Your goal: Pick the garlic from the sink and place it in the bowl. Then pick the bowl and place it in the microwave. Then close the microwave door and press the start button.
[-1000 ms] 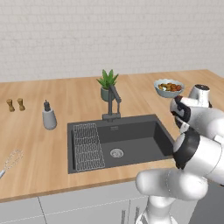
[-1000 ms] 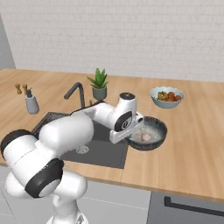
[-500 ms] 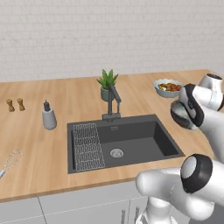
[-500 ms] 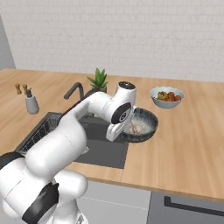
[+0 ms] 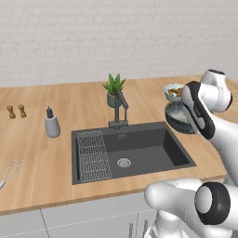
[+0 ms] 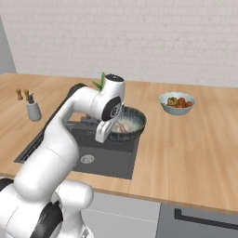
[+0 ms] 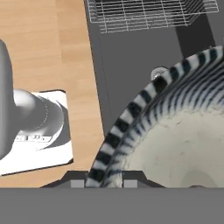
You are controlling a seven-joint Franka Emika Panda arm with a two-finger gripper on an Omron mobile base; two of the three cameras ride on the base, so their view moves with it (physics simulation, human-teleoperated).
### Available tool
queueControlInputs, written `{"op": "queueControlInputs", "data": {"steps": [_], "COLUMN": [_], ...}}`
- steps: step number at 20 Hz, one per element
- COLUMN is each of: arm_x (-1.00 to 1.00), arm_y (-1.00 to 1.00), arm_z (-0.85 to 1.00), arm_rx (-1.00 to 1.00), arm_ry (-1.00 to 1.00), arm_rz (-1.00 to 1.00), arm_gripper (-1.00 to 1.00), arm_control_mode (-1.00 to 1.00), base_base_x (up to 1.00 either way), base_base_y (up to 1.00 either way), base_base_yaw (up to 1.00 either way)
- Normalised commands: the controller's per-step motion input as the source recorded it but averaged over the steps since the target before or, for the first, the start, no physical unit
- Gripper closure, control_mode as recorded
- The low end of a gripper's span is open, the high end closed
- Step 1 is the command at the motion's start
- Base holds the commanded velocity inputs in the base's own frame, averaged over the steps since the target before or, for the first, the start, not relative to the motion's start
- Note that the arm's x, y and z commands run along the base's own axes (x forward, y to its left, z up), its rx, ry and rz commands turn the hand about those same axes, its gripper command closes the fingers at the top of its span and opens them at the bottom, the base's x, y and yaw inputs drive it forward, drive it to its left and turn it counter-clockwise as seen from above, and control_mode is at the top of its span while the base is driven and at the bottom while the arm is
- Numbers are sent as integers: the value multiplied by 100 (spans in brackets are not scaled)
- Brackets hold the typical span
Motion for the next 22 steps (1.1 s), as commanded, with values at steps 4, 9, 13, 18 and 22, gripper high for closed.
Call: {"op": "queueControlInputs", "data": {"steps": [4, 9, 13, 18, 22], "arm_x": [-5, -21, -32, -39, -9], "arm_y": [77, 41, 30, 36, 5], "arm_z": [25, 20, 29, 22, 12], "arm_rx": [-3, -5, 0, 0, 0], "arm_ry": [-13, -24, -2, -5, 0], "arm_rz": [4, 2, 7, 7, 2], "arm_gripper": [100, 100, 100, 100, 100], "arm_control_mode": [-100, -100, -100, -100, 100], "base_base_x": [0, 0, 0, 0, -60], "base_base_y": [0, 0, 0, 0, -3], "base_base_yaw": [0, 0, 0, 0, 2]}}
